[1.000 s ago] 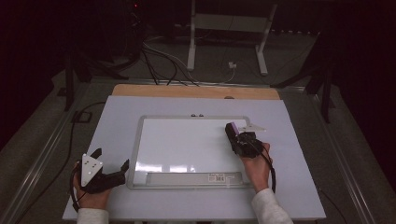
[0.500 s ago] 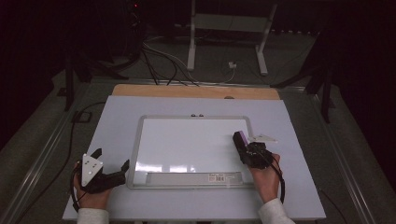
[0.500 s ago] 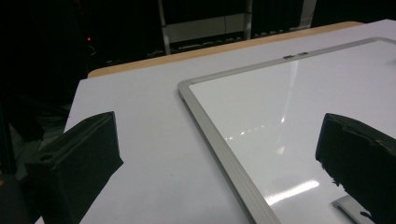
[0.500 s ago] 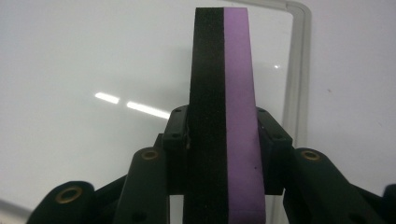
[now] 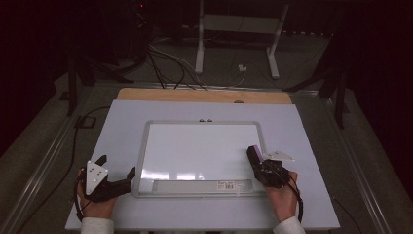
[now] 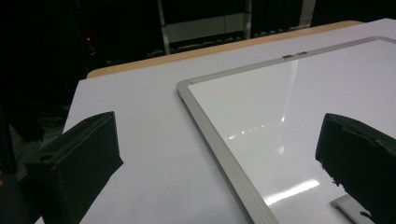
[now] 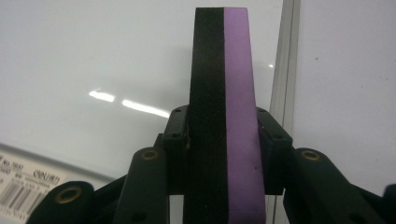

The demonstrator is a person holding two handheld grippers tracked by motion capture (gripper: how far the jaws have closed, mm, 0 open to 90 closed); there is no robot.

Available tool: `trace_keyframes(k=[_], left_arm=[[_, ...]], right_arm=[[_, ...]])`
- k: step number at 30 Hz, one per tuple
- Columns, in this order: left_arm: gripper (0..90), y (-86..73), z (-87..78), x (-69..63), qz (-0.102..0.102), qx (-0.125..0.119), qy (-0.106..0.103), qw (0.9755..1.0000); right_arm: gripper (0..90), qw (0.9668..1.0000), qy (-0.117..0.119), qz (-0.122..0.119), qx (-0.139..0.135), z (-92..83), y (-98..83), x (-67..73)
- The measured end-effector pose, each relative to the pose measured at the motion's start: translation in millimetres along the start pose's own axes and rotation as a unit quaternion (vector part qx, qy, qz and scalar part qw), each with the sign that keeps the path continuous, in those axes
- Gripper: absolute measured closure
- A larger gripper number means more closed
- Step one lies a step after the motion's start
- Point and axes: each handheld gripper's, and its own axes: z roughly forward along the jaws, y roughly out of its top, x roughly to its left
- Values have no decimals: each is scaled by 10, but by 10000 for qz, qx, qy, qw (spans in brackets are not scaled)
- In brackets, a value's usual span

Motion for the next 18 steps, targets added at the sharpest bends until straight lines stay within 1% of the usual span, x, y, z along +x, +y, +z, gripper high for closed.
trace_keyframes(k=[2,9,15,18], left_arm=[[7,-1,2,-3,3,1,3,10000],[7,0,8,-10,12,13,2,10000],[7,3,7,-20,36,29,-1,10000],[7,1,3,-13,17,12,-7,10000]], right_arm=[[635,10000,-56,-53,15,-14,-35,14],[634,9999,-100,13,-15,-56,-97,-20],[635,9999,-133,86,19,-47,-139,-47],[635,9999,-131,92,28,-50,-159,-44]])
